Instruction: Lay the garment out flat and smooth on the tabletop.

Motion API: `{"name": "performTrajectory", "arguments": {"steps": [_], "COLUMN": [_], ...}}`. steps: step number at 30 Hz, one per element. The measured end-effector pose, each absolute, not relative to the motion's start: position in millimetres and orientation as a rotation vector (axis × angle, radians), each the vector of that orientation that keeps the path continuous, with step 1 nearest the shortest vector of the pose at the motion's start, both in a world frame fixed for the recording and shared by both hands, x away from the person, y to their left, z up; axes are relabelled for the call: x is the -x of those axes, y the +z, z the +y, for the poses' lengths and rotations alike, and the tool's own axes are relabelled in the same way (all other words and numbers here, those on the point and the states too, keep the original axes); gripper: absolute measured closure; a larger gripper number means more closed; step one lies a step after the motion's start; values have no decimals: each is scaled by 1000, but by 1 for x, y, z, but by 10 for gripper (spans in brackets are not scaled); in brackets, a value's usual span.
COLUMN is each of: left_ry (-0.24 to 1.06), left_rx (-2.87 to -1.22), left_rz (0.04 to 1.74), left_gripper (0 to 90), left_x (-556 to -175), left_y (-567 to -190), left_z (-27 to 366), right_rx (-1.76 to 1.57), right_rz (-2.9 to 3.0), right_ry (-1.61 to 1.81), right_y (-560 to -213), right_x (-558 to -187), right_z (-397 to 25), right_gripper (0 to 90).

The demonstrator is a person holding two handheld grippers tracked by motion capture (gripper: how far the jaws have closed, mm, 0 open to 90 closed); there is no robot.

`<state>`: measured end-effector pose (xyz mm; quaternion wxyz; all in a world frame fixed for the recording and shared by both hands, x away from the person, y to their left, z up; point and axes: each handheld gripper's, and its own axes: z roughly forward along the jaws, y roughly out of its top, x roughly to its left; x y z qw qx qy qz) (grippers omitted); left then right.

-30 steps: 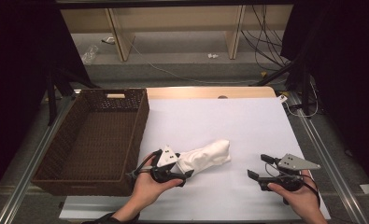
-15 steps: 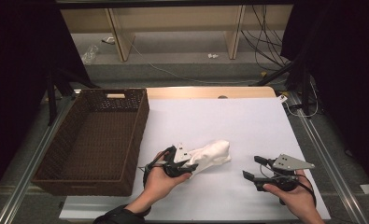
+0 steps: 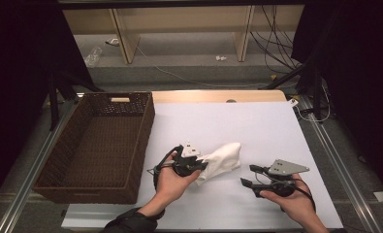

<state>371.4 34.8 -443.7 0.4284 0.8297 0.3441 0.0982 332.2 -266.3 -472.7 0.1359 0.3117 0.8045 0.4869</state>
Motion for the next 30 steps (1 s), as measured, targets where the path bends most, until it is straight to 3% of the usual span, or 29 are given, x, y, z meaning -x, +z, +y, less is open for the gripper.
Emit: {"name": "performTrajectory", "arguments": {"steps": [16, 19, 22, 25, 27, 30], "left_ry": [193, 195, 193, 189, 193, 230], "left_rx": [-2020, -2017, -2012, -1996, -1978, -1958], "left_rz": [927, 927, 933, 935, 925, 890], "left_gripper": [828, 826, 823, 812, 776, 600], "left_x": [-372, -372, -372, -373, -373, -374], "left_y": [-442, -442, -442, -442, -442, -437], "left_z": [24, 24, 24, 25, 25, 26], "right_rx": [-755, -798, -839, -847, -852, -860], "right_rz": [2424, 2422, 2425, 2402, 2393, 2384], "right_ry": [1476, 1485, 1473, 1505, 1503, 1497], "right_y": [-471, -472, -469, -466, -464, -459], "right_x": [-333, -335, -337, -339, -339, -340], "right_z": [-181, -175, -174, -177, -179, -184], "right_gripper": [492, 583, 753, 859, 870, 872]}}
